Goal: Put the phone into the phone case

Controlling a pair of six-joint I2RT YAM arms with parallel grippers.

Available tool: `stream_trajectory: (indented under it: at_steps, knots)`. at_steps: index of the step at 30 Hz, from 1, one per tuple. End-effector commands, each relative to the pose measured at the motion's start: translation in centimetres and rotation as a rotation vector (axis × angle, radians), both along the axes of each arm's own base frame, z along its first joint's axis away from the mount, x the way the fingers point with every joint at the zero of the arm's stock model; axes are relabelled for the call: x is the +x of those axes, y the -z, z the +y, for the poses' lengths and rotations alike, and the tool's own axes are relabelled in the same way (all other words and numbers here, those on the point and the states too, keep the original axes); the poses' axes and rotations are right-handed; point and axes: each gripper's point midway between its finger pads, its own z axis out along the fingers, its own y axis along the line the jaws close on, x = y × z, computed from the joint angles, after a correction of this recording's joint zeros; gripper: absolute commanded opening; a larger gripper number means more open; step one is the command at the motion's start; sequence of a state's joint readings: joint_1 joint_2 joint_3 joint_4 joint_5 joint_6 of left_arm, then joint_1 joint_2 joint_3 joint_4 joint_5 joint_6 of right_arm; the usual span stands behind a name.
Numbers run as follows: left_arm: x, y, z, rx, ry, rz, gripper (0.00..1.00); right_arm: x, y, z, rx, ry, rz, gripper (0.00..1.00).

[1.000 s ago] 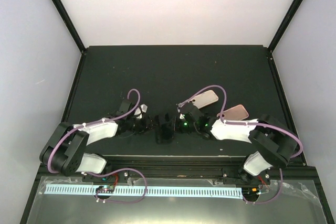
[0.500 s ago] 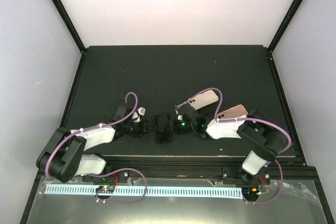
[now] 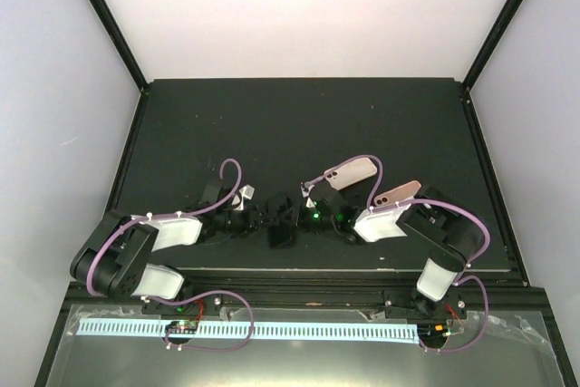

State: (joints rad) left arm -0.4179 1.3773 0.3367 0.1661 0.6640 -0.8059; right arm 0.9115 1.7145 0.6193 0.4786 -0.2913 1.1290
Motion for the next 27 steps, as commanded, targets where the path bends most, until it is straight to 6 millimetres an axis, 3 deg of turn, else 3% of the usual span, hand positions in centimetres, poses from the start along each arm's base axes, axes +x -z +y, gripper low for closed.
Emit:
stream_trajectory:
  at_steps: [1,15,22,27]
  knots:
    - [0.1,-0.2,-0.3,-0.034,0.006,-0.011,0.48,0.2,0.5,-0.2,-0.006,0.001,-0.041,0.02]
    - [-0.1,-0.2,-0.9,-0.071,0.003,-0.003,0.41,-0.4,2.1,0.3,0.05,0.006,0.037,0.02]
    - [-0.1,-0.3,-0.9,-0.069,0.005,-0.01,0.38,-0.5,1.8,-0.4,0.013,0.004,0.016,0.1]
    - [0.0,-0.2,-0.6,-0.046,-0.002,-0.017,0.38,0.0,1.1,-1.4,-0.078,0.01,-0.033,0.22]
